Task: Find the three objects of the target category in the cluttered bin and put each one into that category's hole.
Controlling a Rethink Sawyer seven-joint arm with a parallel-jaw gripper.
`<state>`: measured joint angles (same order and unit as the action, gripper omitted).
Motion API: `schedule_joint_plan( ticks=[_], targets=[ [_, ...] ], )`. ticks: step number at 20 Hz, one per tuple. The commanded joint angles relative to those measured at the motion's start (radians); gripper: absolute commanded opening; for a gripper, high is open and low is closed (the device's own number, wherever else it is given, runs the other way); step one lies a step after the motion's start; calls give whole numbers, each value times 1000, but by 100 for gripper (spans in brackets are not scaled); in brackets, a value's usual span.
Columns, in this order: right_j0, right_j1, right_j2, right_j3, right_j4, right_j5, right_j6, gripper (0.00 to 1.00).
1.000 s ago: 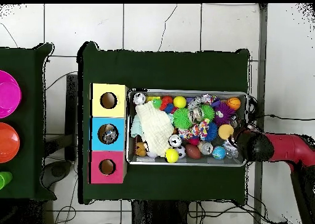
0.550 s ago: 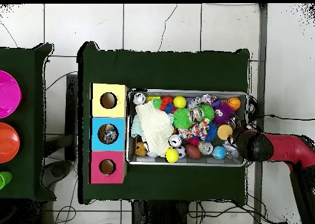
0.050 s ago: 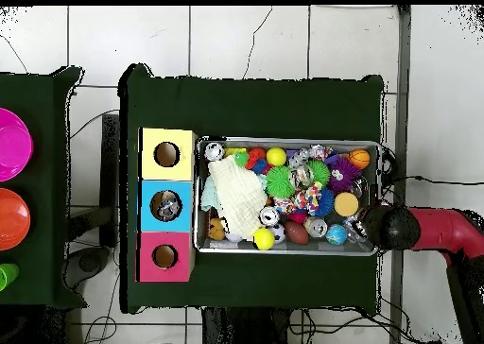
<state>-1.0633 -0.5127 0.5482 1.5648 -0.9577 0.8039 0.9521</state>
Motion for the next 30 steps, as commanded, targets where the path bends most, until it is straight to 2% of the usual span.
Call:
schedule_joint_plan(
  ticks=[1, 5, 15, 22, 25, 30],
  targets=[
    [15, -51, -57, -11, -5, 186, -246, 100],
    [3, -42, -49, -3, -15, 177, -263, 100],
    [40, 47, -60, -98, -97, 97, -215, 100],
    [25, 25, -31, -80, -87, 54, -234, 100],
    [-13, 3, 7, -33, -55, 16, -262, 100],
    [-13, -6, 8, -25, -68, 3, -253, 100]
  ],
)
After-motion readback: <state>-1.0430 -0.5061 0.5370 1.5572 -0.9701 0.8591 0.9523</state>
